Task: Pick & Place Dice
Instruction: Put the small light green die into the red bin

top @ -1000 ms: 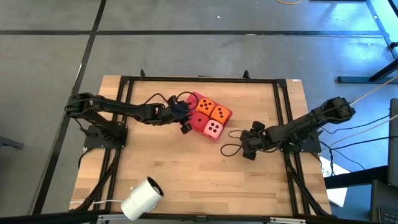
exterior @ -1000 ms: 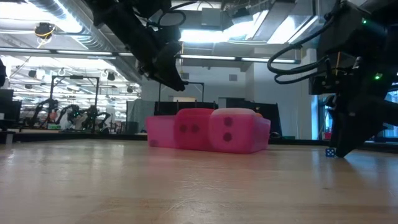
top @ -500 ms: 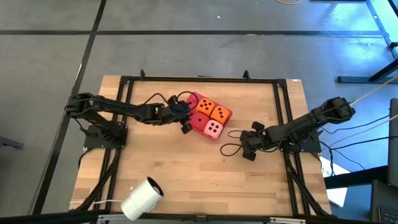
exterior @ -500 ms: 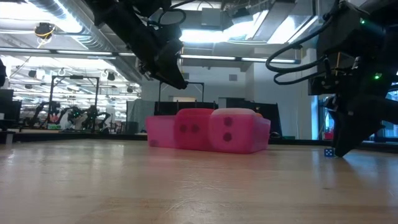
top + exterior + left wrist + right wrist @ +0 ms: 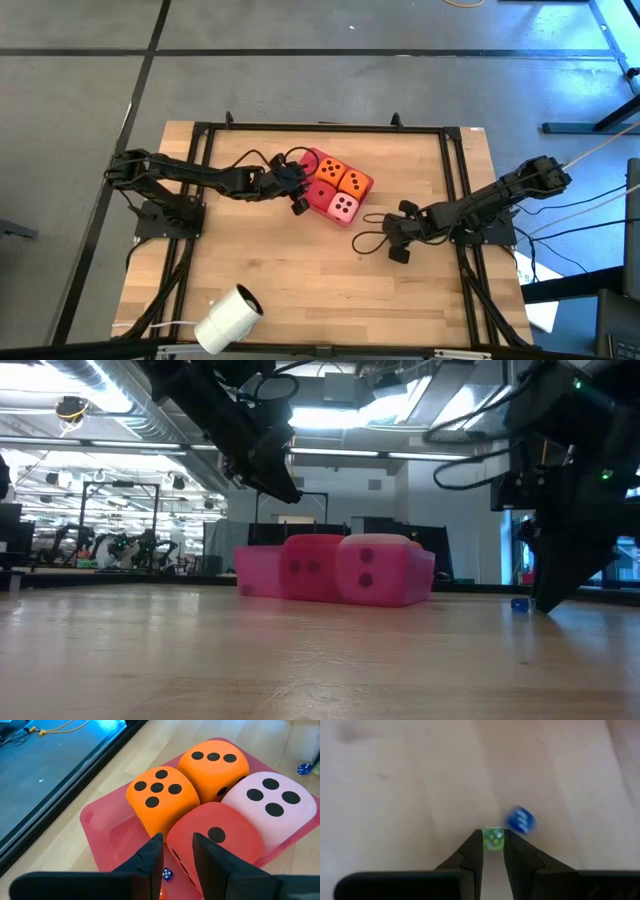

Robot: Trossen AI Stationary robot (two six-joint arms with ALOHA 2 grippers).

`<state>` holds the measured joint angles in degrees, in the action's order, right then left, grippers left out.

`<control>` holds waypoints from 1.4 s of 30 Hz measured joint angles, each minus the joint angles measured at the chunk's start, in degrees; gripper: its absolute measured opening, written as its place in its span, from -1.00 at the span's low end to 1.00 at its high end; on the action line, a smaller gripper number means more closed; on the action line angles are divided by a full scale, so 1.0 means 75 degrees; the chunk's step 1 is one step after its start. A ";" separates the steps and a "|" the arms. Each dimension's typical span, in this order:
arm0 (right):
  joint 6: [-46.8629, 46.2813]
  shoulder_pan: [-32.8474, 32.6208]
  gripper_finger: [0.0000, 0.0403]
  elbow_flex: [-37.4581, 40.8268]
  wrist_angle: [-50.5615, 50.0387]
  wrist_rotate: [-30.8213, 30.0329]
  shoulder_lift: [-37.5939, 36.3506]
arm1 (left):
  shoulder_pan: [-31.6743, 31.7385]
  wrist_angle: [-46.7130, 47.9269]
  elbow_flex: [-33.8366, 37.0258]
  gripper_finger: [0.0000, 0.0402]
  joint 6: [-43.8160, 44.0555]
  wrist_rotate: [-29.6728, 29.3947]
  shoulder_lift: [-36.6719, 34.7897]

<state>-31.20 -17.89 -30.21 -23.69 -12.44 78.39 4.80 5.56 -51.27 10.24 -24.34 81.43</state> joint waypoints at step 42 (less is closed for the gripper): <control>0.4044 0.3575 -0.59 -0.5963 0.2063 0.0960 0.4270 | -0.0443 0.1507 -0.0001 -0.62 -0.0717 -0.1613 -0.1728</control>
<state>-0.86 8.92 -74.94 -8.22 -5.24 110.42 1.48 16.86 -51.27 4.86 -36.44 68.47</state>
